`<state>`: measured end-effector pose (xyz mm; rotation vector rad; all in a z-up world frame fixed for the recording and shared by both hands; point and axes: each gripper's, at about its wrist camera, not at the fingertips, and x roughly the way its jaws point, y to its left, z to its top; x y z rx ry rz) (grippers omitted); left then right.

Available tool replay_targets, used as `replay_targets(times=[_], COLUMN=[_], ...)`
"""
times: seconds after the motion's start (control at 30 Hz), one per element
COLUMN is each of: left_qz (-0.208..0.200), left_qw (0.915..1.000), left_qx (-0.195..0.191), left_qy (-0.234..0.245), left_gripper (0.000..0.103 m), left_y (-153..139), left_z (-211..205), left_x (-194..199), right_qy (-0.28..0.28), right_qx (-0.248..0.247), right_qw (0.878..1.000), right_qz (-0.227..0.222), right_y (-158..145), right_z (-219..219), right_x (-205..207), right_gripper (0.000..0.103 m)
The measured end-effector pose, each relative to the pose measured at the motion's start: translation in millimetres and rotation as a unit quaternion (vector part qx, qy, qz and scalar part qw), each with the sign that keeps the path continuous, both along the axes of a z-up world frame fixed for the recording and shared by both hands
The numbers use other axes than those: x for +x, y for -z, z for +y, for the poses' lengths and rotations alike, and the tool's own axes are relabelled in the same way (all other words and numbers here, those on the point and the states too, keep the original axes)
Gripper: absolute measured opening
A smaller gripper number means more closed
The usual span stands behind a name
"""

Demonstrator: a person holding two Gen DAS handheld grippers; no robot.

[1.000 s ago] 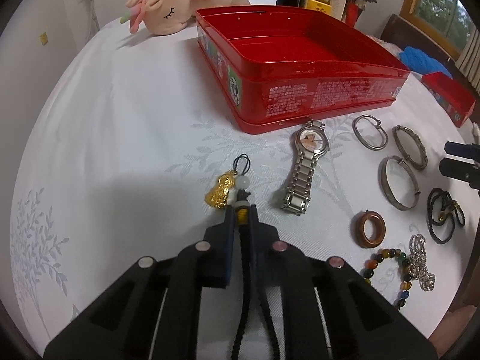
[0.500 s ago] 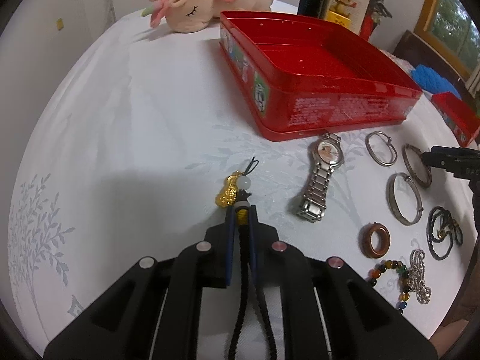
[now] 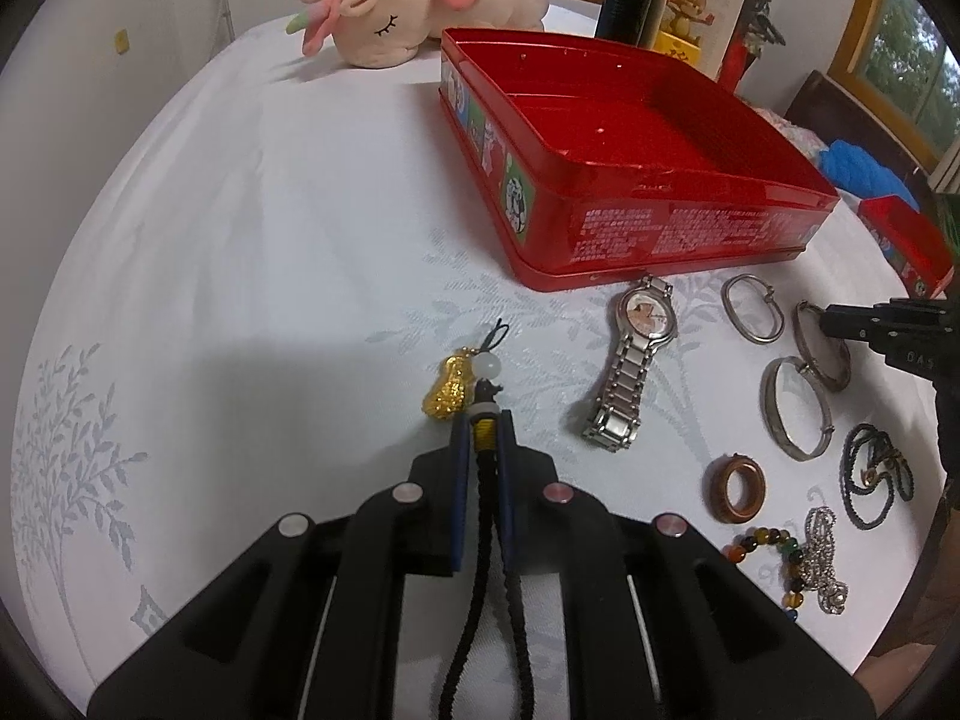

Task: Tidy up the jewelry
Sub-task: 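Close the left tool on the lanyard while the right tool grips the twisted bangle, lifting both, then lower the lanyard into the red tin with the left tool while the right drops the bangle there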

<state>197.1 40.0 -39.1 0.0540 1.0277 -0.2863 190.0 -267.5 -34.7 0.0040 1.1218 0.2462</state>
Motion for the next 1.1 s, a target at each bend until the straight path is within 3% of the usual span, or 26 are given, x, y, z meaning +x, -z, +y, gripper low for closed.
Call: replay_targets(times=[0.43,0.9,1.1], left_qz=[-0.037,-0.078,-0.114], left_qw=[0.9985,0.9954,0.9911], left_qx=[-0.041,-0.055,-0.064], left_qy=[0.0,0.013,0.023], left_gripper=[0.007,0.007,0.007], left_y=[-33.9,-82.9,-120.1], left_z=[-4.2,-17.8,-26.6], left_x=[-14.4,-9.3,-1.8], right_qy=[-0.001,-0.005,-0.01], right_qx=[0.103,0.124,0.136], right_qw=[0.994,0.989,0.985], right_qz=[-0.032,-0.08,-0.105], right_y=[-31.6,-73.4,-99.5], right_z=[-21.5,-29.2,-30.9], right_x=[-17.3,-13.9,1.3], right_gripper=[0.008,0.008,0.008])
